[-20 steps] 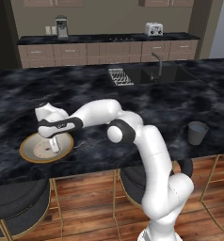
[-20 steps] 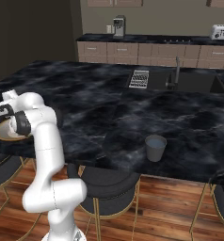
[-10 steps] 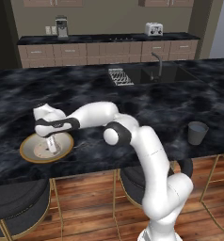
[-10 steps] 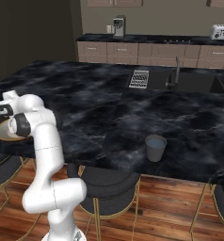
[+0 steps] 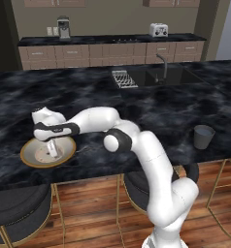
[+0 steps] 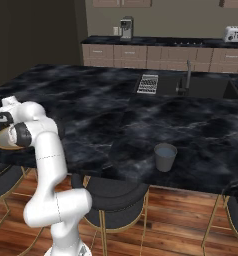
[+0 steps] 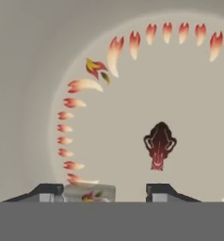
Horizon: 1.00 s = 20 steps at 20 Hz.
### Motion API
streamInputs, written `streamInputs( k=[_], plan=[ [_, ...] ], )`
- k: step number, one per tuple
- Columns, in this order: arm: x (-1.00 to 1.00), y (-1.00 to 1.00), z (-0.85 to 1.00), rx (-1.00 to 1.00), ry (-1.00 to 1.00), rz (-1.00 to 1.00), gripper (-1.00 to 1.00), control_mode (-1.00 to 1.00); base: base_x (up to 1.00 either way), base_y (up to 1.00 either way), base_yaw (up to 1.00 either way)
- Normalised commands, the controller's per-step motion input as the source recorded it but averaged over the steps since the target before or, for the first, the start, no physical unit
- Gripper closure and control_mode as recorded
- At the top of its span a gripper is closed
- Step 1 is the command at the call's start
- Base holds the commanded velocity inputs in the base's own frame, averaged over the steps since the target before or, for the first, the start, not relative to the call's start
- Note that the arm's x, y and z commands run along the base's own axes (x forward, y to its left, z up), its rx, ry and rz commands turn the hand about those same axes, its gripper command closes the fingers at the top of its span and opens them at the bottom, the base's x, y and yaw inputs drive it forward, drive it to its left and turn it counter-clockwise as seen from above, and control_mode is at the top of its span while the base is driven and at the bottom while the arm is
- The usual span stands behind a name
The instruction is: There are four ice cubes in the ice bowl. Place two ice cubes in each glass of water.
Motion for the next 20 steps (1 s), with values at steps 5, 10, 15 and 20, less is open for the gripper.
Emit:
streamInputs(
  k=[5, 10, 15, 20],
  plan=[
    [0.01, -0.03, -0.02, -0.03, 0.0, 0.03, 1.0, -1.0, 0.0, 0.0, 0.0],
    [-0.05, -0.18, 0.0, -0.03, 0.0, 0.03, 1.0, -1.0, 0.0, 0.0, 0.0],
    [-0.11, -0.26, 0.33, -0.03, 0.0, 0.0, 1.0, -1.0, 0.0, 0.0, 0.0],
    [-0.31, -0.16, 0.72, -0.05, 0.0, 0.0, 1.0, -1.0, 0.0, 0.0, 0.0]
  ],
)
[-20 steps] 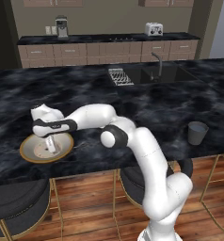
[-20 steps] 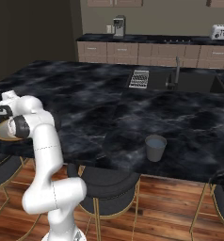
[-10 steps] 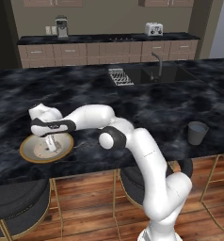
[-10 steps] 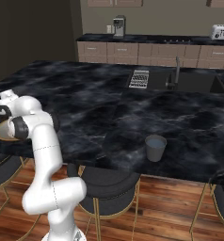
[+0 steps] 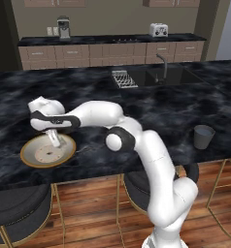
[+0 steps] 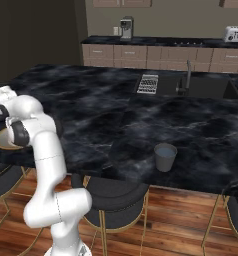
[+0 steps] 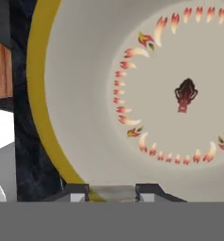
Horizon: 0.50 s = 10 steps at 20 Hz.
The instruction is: There are four ice cubes in the ice bowl. Place two ice cubes in each glass of water.
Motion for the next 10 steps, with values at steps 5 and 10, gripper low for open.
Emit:
streamInputs(
  k=[5, 10],
  plan=[
    [-0.79, -0.55, 0.18, -0.07, -0.05, 0.0, 1.0, -1.0, 0.0, 0.0, 0.0],
    [-0.63, -0.99, 0.04, -0.06, -0.09, -0.05, 1.0, -1.0, 0.0, 0.0, 0.0]
  ],
)
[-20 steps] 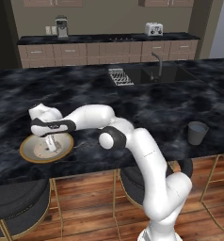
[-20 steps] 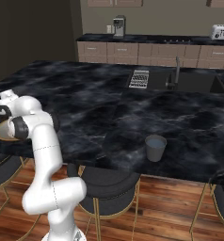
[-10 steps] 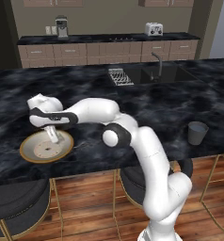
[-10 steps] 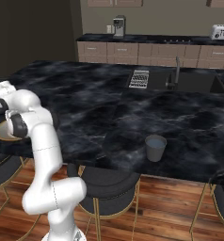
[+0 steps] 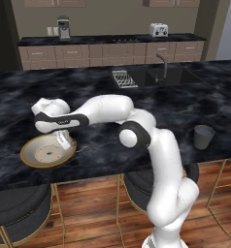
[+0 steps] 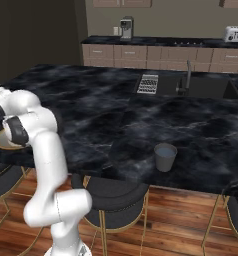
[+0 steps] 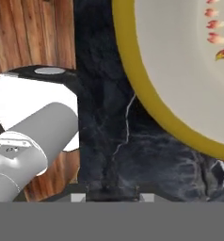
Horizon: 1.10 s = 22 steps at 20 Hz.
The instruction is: There are four ice cubes in the ice bowl. Place two ice cubes in each glass of water.
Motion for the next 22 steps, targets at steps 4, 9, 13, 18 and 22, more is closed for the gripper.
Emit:
streamInputs(
  k=[4, 9, 13, 18, 22],
  plan=[
    [-0.04, -1.0, 0.38, -0.01, -0.13, -0.11, 1.0, -1.0, 0.0, 0.0, 0.0],
    [0.12, -0.99, 0.59, -0.01, -0.1, -0.17, 1.0, -1.0, 0.0, 0.0, 0.0],
    [0.01, -0.99, 0.45, -0.05, -0.02, -0.28, 1.0, -1.0, 0.0, 0.0, 0.0],
    [0.07, -1.0, 0.49, -0.04, 0.0, -0.35, 1.0, -1.0, 0.0, 0.0, 0.0],
    [0.11, -1.0, 0.45, -0.02, 0.0, -0.33, 1.0, -1.0, 0.0, 0.0, 0.0]
  ],
)
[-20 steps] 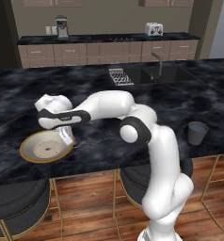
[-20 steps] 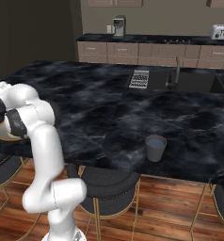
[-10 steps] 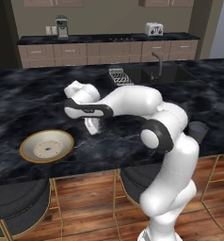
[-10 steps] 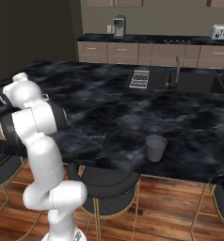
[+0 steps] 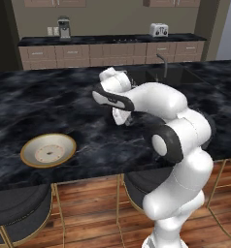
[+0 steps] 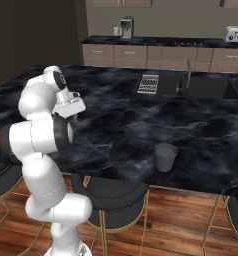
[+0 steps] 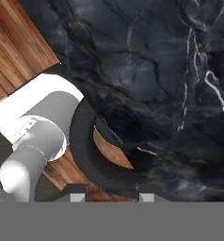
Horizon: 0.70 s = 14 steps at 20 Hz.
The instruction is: There are four ice cubes in the ice bowl. Place two ice cubes in each glass of water.
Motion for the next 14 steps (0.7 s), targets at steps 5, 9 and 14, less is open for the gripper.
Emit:
streamInputs(
  k=[5, 9, 14],
  plan=[
    [0.0, -1.0, 0.34, -0.03, -0.02, -0.24, 1.0, -1.0, 0.0, 0.0, 0.0],
    [-0.04, -1.0, 0.21, 0.0, -0.03, -0.28, 1.0, -1.0, 0.0, 0.0, 0.0],
    [-0.05, -1.0, 0.05, 0.0, -0.05, -0.31, 1.0, -1.0, 0.0, 0.0, 0.0]
  ],
)
